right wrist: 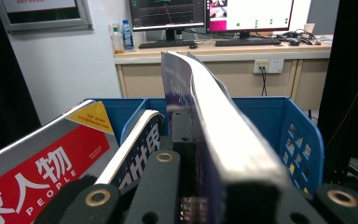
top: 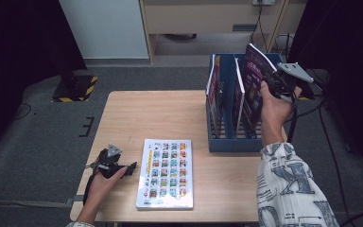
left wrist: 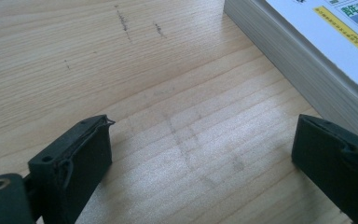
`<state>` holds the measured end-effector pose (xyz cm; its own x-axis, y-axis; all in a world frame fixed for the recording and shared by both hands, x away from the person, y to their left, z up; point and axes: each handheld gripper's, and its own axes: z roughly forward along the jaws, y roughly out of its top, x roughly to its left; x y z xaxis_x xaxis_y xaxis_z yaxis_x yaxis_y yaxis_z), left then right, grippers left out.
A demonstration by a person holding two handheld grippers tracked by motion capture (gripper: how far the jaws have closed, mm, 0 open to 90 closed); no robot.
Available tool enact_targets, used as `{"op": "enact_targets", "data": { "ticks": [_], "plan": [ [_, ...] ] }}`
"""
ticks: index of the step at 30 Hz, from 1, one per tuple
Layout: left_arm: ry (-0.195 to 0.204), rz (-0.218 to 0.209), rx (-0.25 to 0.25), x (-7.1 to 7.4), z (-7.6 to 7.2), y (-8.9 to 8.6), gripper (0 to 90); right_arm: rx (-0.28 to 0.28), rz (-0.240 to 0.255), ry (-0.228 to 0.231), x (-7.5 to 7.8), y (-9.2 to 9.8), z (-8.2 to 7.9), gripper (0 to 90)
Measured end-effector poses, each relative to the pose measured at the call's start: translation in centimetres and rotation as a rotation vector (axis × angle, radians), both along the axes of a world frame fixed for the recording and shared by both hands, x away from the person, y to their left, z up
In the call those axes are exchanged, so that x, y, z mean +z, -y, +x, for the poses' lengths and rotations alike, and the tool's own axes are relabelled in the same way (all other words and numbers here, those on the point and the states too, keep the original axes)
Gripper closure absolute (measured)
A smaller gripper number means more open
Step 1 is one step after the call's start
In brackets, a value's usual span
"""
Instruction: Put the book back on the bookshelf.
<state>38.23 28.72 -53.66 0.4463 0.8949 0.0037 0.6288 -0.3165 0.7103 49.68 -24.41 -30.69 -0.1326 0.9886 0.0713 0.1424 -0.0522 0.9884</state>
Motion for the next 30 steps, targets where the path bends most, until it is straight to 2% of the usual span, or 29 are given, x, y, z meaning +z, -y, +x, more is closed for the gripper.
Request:
{"op": "enact_targets", "data": {
  "ticks": [30],
  "plan": [
    [-0.002, 0.004, -0.003, 0.0, 0.0, 0.0, 3.8, -0.029, -0.013, 0.009, -3.2, -0.4, 0.7, 84.0]
  ]
}}
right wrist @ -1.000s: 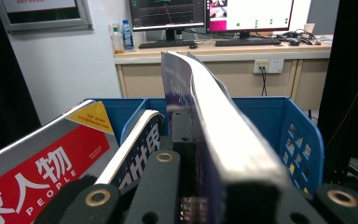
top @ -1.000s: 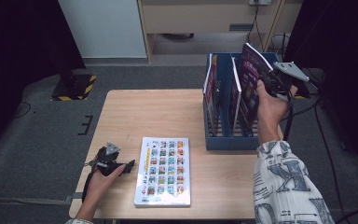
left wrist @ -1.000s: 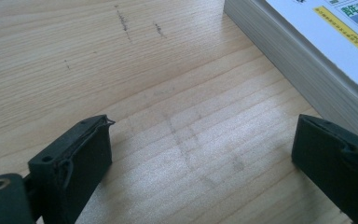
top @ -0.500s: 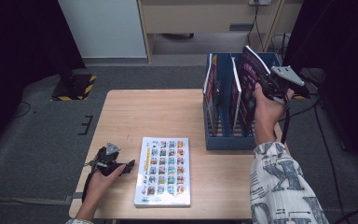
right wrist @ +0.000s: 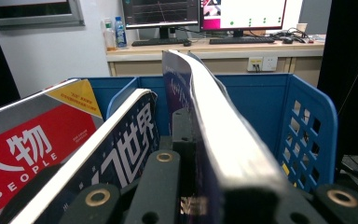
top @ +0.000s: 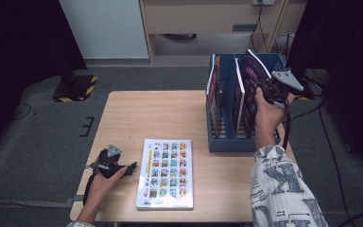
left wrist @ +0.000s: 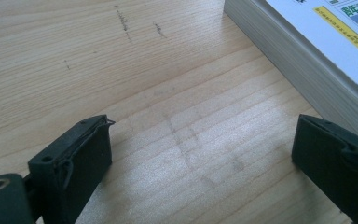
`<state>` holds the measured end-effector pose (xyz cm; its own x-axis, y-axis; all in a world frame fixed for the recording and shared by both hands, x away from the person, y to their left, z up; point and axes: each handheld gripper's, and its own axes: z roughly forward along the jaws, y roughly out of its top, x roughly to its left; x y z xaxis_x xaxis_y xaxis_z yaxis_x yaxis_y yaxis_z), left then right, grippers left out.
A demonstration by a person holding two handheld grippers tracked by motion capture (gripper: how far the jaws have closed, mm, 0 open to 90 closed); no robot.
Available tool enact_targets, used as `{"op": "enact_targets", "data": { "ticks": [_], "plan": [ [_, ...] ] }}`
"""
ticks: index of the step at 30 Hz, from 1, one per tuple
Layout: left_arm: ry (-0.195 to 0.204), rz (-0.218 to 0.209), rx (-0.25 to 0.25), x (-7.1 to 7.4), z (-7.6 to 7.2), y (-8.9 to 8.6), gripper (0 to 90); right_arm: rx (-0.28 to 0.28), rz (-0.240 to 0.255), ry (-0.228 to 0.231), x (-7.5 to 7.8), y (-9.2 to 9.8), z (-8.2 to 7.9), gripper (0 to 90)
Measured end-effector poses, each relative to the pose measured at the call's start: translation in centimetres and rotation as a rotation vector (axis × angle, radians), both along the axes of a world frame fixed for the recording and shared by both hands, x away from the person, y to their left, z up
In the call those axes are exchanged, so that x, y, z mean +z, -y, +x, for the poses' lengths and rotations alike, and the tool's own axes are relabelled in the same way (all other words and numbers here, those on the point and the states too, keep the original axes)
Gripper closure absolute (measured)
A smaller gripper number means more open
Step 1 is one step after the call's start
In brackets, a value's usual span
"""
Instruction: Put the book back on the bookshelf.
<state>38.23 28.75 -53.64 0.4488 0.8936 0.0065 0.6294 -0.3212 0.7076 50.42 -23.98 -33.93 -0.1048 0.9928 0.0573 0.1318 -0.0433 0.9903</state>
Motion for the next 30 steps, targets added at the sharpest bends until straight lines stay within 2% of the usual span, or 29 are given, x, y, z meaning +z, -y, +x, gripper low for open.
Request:
{"op": "enact_targets", "data": {
  "ticks": [14, 30],
  "plan": [
    [0.000, 0.000, 0.000, 0.0, 0.0, 0.0, 3.8, 0.013, 0.007, -0.011, -1.4, -0.3, 0.3, 84.0],
    [0.000, 0.000, 0.000, 0.0, 0.0, 0.0, 3.8, 0.019, 0.005, -0.014, -2.2, -0.4, 0.5, 84.0]
  ]
}}
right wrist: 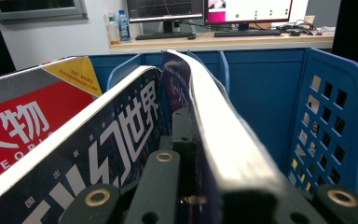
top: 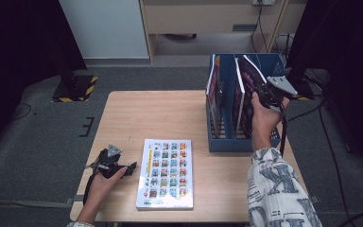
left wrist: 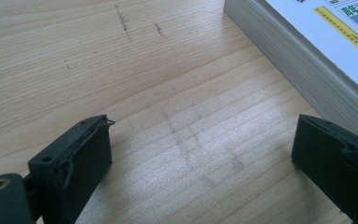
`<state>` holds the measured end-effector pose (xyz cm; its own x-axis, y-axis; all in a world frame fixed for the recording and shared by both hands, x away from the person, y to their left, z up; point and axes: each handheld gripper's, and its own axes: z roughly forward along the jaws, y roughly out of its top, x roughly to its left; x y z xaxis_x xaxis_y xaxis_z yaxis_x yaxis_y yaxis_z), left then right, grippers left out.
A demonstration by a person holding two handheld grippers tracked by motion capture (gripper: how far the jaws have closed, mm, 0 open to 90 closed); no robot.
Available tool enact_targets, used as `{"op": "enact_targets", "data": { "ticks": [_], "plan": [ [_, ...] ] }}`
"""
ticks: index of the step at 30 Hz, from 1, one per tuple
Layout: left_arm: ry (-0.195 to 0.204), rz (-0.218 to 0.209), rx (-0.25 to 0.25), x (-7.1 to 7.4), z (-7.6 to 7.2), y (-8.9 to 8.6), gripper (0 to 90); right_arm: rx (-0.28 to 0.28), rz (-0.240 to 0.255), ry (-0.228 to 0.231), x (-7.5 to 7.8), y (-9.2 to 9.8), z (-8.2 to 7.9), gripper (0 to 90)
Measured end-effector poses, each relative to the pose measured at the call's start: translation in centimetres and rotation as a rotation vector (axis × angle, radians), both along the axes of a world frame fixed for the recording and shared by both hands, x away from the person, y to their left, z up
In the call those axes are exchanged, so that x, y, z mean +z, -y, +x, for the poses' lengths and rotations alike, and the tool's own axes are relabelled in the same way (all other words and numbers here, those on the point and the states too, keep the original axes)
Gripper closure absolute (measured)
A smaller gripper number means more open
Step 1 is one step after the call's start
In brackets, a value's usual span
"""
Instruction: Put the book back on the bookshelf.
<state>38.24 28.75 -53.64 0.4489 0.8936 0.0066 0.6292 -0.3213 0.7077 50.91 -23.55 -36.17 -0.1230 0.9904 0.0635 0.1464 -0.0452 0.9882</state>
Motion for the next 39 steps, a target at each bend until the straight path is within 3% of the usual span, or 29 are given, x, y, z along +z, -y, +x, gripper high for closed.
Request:
{"op": "enact_targets", "data": {
  "ticks": [39],
  "plan": [
    [0.000, 0.000, 0.001, 0.0, 0.0, 0.0, 3.8, 0.000, 0.006, 0.005, -1.6, 0.2, 0.4, 84.0]
  ]
}}
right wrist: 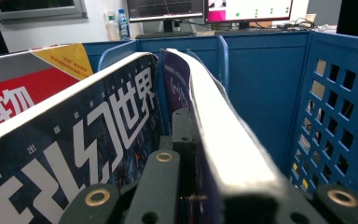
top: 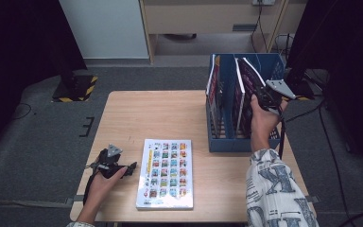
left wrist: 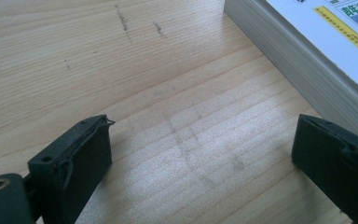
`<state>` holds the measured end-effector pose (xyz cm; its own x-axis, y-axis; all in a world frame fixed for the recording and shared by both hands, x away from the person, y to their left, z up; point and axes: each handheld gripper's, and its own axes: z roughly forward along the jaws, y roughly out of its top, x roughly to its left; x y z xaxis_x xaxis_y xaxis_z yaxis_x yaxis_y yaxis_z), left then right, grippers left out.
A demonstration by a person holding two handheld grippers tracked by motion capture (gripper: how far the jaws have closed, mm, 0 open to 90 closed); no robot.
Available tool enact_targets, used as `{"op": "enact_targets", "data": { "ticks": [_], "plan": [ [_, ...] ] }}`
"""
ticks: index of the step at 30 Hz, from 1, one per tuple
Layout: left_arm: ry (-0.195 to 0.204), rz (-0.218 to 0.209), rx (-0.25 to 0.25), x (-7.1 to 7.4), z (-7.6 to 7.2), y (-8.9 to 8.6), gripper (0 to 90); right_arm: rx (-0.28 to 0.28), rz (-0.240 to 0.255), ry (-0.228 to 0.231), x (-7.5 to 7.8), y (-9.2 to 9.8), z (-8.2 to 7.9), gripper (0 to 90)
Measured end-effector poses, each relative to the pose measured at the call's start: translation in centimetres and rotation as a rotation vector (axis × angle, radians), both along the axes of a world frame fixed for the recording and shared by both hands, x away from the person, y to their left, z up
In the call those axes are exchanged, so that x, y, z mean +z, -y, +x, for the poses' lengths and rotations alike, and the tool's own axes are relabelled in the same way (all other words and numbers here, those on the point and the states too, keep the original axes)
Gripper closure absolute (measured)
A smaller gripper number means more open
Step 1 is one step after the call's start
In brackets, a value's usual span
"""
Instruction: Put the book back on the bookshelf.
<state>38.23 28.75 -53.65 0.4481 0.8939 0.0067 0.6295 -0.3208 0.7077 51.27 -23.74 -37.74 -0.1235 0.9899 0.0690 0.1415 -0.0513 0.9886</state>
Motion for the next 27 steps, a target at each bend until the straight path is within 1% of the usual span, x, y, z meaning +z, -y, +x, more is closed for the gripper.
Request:
{"op": "enact_targets", "data": {
  "ticks": [5, 22, 27],
  "plan": [
    [0.000, 0.000, 0.000, 0.00, 0.00, 0.00, 3.8, 0.001, -0.006, 0.003, -0.04, 0.05, -0.01, 84.0],
    [0.000, 0.000, 0.001, 0.00, 0.00, 0.00, 3.7, -0.008, 0.004, 0.016, -0.40, 0.05, 0.24, 83.9],
    [-0.001, 0.000, 0.000, 0.00, 0.02, 0.00, 3.6, 0.002, -0.009, 0.014, -0.63, -0.20, 0.27, 83.8]
  ]
}}
